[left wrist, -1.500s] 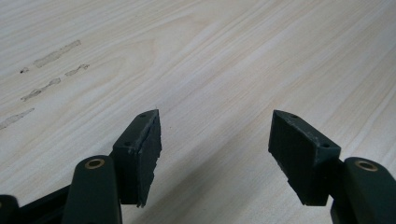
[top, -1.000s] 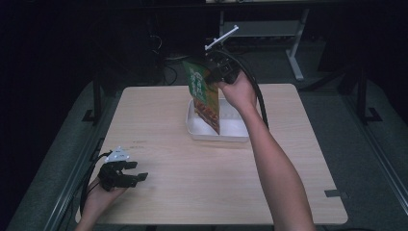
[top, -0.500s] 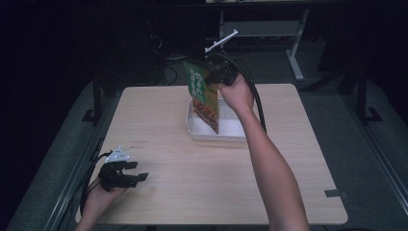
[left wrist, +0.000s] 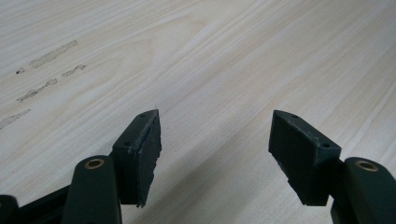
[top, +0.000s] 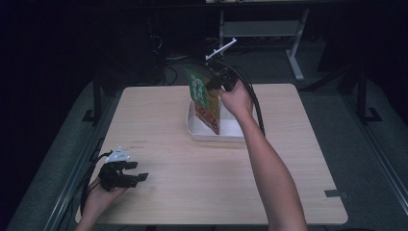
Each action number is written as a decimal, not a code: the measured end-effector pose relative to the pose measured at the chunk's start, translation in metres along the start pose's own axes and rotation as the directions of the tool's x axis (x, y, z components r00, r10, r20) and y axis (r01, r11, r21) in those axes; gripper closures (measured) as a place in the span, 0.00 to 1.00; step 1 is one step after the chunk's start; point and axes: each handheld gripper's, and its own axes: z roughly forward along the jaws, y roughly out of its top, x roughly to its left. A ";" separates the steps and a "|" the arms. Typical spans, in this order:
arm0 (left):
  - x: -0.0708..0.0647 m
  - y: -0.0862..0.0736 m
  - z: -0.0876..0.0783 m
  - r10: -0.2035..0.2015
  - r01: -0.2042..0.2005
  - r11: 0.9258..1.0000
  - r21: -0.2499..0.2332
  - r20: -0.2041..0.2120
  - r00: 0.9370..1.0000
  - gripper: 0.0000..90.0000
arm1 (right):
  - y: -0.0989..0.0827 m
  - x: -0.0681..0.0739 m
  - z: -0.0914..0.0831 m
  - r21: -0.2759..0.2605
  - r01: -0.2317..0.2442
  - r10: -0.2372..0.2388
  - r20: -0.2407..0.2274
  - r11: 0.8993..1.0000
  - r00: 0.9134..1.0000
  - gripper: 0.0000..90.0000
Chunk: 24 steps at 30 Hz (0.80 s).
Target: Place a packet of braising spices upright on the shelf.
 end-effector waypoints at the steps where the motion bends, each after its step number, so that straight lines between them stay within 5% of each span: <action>1: 0.000 0.000 0.000 0.000 0.000 1.000 0.000 0.000 1.000 0.38 | 0.000 0.000 0.000 0.000 0.000 0.000 0.000 1.000 1.000 1.00; 24: 0.000 0.000 0.001 0.005 -0.005 1.000 0.006 0.000 1.000 0.38 | -0.014 -0.009 0.000 0.008 -0.043 0.043 -0.060 0.999 0.997 0.98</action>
